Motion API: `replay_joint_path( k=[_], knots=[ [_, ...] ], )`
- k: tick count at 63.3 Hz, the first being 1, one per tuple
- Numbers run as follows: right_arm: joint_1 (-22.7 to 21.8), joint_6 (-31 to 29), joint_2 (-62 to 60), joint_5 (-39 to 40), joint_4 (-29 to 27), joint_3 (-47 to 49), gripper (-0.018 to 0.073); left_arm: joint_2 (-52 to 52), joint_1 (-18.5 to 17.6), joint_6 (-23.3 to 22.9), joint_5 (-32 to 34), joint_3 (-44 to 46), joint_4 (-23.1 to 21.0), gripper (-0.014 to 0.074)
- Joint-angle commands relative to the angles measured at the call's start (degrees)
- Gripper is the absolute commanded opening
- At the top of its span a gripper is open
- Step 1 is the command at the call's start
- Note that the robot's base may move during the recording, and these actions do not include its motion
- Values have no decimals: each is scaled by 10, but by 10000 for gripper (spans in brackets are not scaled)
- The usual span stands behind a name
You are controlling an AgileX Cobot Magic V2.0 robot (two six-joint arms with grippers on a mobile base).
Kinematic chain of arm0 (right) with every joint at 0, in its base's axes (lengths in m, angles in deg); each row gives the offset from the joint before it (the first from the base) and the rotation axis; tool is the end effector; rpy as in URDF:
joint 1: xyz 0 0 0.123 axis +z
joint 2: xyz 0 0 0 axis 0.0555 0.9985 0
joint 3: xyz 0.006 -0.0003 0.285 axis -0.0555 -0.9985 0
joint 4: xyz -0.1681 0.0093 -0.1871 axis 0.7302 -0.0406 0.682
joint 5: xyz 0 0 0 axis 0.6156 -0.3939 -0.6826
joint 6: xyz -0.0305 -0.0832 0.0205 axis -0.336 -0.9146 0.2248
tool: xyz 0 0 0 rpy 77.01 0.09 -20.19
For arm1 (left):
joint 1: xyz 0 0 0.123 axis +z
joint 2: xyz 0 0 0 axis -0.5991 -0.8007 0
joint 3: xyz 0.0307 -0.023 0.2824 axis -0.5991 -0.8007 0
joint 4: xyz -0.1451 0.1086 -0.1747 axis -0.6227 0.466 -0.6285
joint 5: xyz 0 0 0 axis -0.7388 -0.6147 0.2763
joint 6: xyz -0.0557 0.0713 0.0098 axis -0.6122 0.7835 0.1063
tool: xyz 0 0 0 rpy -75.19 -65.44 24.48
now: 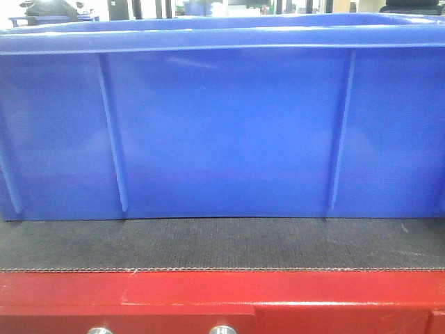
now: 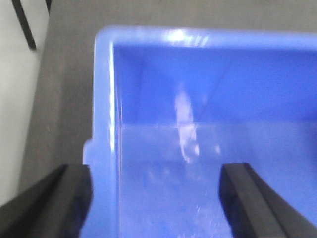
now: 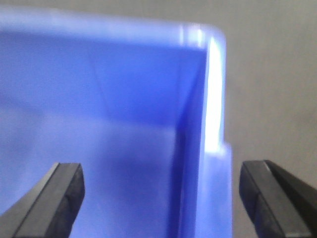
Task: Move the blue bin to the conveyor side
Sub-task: 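Lower the blue bin onto the black belt and open both grippers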
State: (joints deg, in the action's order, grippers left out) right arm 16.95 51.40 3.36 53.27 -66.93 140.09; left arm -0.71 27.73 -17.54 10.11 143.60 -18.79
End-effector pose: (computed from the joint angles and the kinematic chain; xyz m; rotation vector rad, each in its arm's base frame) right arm 0.3394 0.0813 0.3773 -0.1715 2.1587 0.1585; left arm 0.3618 -0.0558 0.3823 0.0041 2.1894 -0.1476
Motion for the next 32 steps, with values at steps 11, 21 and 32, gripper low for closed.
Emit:
replay_joint_path(
  k=[11, 21, 32],
  knots=[
    [0, -6, -32, -73, 4, 105, 365, 51, -3, 2, -44, 80, 13, 146],
    [0, -6, -53, -101, 4, 145, 15, 84, -3, 2, -34, 99, 13, -24],
    [0, -6, -62, -97, -5, 164, -69, 104, -3, 2, -19, 109, 27, -17]
  ],
)
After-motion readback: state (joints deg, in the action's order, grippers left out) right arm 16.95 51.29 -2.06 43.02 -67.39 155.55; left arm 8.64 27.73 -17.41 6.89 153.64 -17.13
